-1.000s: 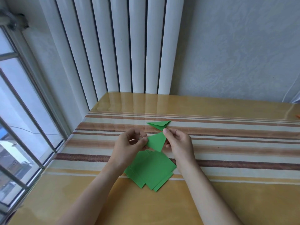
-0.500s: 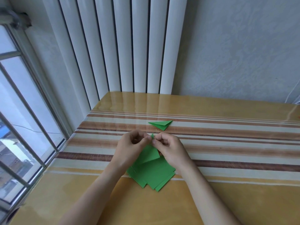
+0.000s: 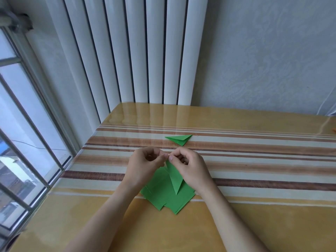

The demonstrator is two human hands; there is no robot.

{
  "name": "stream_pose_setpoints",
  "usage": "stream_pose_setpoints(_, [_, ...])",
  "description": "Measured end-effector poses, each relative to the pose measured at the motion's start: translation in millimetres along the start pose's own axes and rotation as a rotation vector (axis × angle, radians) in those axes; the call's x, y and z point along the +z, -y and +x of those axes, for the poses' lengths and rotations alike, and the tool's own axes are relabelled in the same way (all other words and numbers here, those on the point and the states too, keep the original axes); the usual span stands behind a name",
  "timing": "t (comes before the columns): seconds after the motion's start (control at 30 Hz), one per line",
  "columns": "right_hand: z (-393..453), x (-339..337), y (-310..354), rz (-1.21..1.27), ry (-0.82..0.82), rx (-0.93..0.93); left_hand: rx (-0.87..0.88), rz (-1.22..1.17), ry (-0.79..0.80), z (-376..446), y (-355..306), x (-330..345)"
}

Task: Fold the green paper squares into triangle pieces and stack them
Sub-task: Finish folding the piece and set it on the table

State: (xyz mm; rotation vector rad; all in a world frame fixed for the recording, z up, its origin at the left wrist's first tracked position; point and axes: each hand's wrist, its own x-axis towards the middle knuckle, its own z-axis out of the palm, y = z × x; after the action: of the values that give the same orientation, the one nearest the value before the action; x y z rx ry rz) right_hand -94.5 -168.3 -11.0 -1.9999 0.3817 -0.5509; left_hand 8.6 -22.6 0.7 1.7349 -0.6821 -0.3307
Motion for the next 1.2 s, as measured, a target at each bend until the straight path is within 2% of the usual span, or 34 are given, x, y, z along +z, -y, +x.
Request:
stream_pose_setpoints(0.17, [0,1,1,-0.008,0.002,-0.017,0.008,0.013,-0.068,-2,-2,2])
stream_pose_setpoints(0.63, [4,-9,-3,-0.041,-0.048,0.120,-0.039,-0.017,-0.248,1,-3,-3])
stream_pose_setpoints(0.8, [3,-9,-2,-0.054,-0.030,0.124,-0.025,-0.036,-0.214,1,0,-2])
stream_pose_setpoints(1.03, [2,-11,-1,0.226,-0.076,0.217,-0.057,0.051,-0.051,0,0,3])
stream_pose_setpoints(1.13, [1,-12,2,0.240,-0.050,0.218,-0.051,0.063,0.030,-1,2,3])
stream_pose_setpoints(1.2, [1,-13,2,0.218,-0.008,0.220,-0.029,0.084,0.011,0,5,2])
